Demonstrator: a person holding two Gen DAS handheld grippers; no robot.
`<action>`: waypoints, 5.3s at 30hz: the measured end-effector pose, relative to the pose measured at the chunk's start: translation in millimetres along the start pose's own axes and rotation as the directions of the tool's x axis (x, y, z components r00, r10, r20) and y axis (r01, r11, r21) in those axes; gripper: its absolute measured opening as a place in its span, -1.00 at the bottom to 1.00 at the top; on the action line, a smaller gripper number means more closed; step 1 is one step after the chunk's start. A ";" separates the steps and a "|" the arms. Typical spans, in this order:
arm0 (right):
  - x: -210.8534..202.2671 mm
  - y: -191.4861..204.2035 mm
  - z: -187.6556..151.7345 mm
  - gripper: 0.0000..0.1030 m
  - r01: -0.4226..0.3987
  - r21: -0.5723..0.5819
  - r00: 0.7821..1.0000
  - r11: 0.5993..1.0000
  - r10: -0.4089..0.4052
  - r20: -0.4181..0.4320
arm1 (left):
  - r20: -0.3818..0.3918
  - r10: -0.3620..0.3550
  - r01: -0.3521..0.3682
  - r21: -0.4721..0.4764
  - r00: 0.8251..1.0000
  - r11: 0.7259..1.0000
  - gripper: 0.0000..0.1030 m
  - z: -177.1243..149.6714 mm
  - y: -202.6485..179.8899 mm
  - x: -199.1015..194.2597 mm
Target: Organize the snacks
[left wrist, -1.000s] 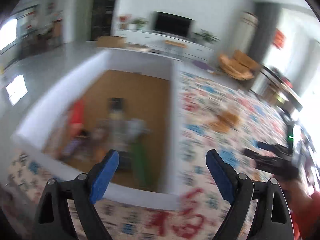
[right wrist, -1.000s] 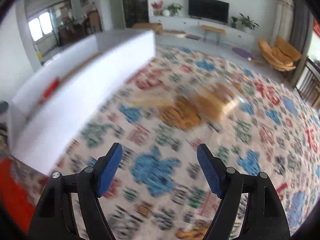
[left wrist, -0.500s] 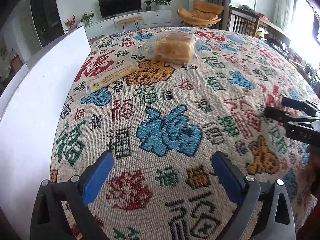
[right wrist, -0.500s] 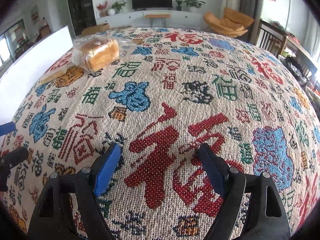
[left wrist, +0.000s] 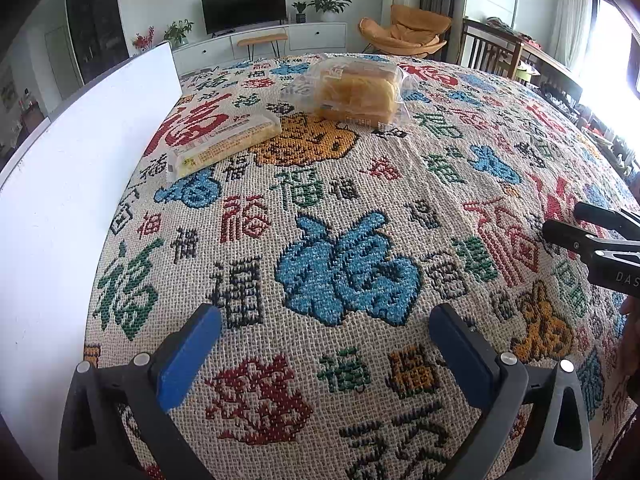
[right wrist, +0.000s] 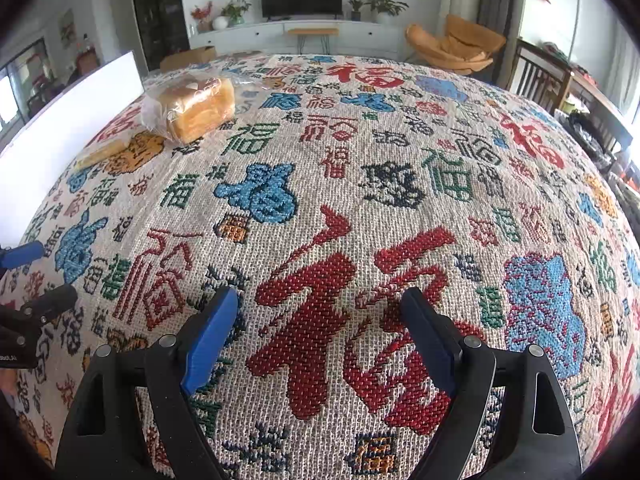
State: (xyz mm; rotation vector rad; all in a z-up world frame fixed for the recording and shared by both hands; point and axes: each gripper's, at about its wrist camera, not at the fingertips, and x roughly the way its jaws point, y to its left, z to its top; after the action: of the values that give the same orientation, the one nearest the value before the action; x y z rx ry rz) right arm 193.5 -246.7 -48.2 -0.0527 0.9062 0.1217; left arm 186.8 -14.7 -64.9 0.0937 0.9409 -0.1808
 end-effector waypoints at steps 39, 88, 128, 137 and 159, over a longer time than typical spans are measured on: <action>-0.8 -0.1 0.3 0.68 -0.008 0.005 1.000 1.000 0.008 0.003 | -0.268 0.054 0.050 0.366 0.962 0.929 0.99 96.5 36.0 2.7; -0.4 1.3 -0.1 0.70 -0.021 0.010 1.000 1.000 0.021 0.007 | -0.153 -0.017 0.000 -0.114 0.988 0.994 -0.43 42.2 53.0 1.2; -1.0 2.0 -0.7 0.69 -0.004 0.003 1.000 1.000 0.004 0.006 | -0.005 0.040 -0.040 -0.054 0.999 0.998 1.00 7.3 34.7 8.3; -0.6 1.9 -1.7 0.75 -0.010 0.002 1.000 1.000 0.010 0.002 | -0.005 0.039 -0.039 -0.055 0.999 0.998 1.00 7.3 34.7 8.6; 147.9 132.9 189.2 0.85 0.036 0.220 0.946 0.975 0.037 -0.321 | -0.004 0.038 -0.038 -0.055 0.999 0.998 1.00 6.9 35.0 8.9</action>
State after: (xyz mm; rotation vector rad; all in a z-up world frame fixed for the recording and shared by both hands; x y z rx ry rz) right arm 414.7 -84.3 -47.4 0.1413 1.2445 0.0100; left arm 204.2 17.5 -68.0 0.0607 0.9455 -0.1194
